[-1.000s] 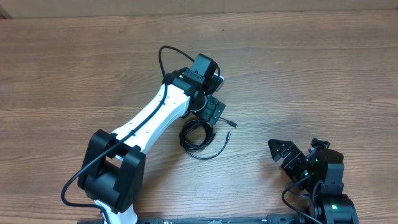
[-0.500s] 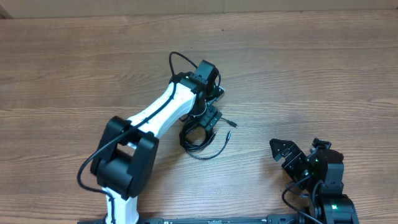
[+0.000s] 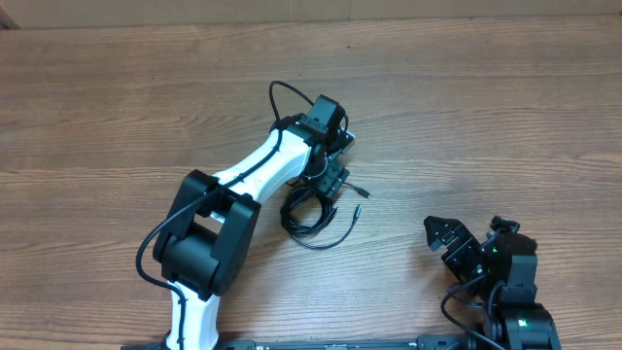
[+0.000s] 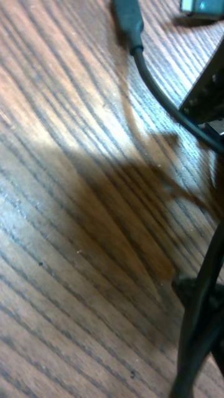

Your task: Untangle cables

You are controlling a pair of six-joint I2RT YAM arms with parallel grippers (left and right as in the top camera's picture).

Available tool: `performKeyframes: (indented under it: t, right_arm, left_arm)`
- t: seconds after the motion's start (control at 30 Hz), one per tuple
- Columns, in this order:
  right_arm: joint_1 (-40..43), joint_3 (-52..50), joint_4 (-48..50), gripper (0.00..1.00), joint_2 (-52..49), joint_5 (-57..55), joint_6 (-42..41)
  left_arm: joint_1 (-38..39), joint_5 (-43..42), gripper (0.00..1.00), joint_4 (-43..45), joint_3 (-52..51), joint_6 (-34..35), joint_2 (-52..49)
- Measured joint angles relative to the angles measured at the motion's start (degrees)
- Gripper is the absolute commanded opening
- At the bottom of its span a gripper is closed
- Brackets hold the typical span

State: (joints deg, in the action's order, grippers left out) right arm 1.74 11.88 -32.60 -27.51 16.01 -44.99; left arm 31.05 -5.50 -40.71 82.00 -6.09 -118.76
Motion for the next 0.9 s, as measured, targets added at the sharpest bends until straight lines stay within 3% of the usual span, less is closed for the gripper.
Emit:
performKeyframes:
  t: [0.07,0.2,0.3,0.6,0.73,0.9]
  right_arm:
    - [0.0,0.0,0.02,1.0,-0.46,0.0,0.02]
    - [0.0,0.0,0.02,1.0,-1.14,0.02,0.02]
    - [0.0,0.0,0.04,1.0,-1.33,0.04,0.0]
    - [0.0,0.0,-0.68,1.0,-1.38,0.87,0.02]
    - [0.0,0.0,-0.7,1.0,-1.38,3.87,0.0]
    - [0.0,0.0,-0.72,1.0,-1.38,7.54,0.0]
  left_arm:
    - [0.0,0.0,0.6,0.04,0.0,0.22,0.0]
    - [0.0,-0.02,0.23,-0.66,0.0,0.74,0.0]
    - [0.0,-0.02,0.05,-1.46,0.0,1.27,0.0]
    - [0.0,0.0,0.04,-4.37,0.87,7.41,0.0]
    - [0.0,0.0,0.04,-7.13,3.41,15.8,0.0]
    - [0.0,0.0,0.04,-11.02,5.33,33.16,0.0]
